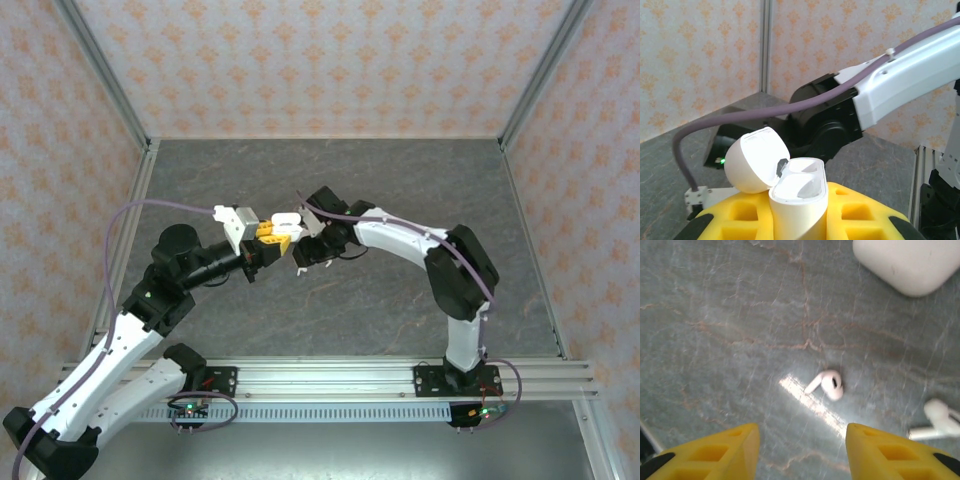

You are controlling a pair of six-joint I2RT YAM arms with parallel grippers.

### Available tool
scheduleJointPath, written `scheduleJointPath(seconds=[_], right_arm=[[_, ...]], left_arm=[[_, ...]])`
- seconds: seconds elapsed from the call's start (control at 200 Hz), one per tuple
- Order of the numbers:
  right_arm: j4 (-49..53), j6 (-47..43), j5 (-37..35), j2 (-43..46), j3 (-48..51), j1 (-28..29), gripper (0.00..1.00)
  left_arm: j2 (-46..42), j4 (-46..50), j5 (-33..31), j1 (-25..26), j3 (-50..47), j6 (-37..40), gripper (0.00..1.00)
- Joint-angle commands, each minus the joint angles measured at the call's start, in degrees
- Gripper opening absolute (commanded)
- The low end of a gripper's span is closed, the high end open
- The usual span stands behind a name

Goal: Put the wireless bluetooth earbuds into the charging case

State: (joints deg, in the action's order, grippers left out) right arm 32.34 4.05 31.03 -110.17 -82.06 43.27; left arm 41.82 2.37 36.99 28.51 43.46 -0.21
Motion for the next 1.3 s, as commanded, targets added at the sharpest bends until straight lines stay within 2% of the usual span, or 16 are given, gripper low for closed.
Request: scheduleJointPath(seconds=[0.0, 0.265, 0.936, 1.081, 1.296], right_arm=[[2.8, -3.37, -2.34, -3.49, -4.45, 0.28, 0.48], [5.89, -5.5, -1.6, -10.25, -9.15, 0.52, 0.43], [8.5, -7.41, 2.41, -15.2, -9.81, 1.29, 0.27], [8.04, -7.58, 3.23, -14.19, -9.34, 1.29, 0.21], [3.21, -5.91, 2.95, -7.2, -4.8, 0.95, 0.17]], left_arm=[[-0.6, 0.01, 0.54, 0.47, 1.89, 0.88, 0.01], [-0.12, -0.31, 0.28, 0.42, 1.78, 0.74, 0.01], [1.49, -0.36, 0.27, 0.48, 1.91, 0.57, 0.01], [1.25, -0.18, -0.21, 0.46, 1.87, 0.6, 0.01], [0.96, -0.52, -0.97, 0.49, 1.51, 0.31, 0.02]])
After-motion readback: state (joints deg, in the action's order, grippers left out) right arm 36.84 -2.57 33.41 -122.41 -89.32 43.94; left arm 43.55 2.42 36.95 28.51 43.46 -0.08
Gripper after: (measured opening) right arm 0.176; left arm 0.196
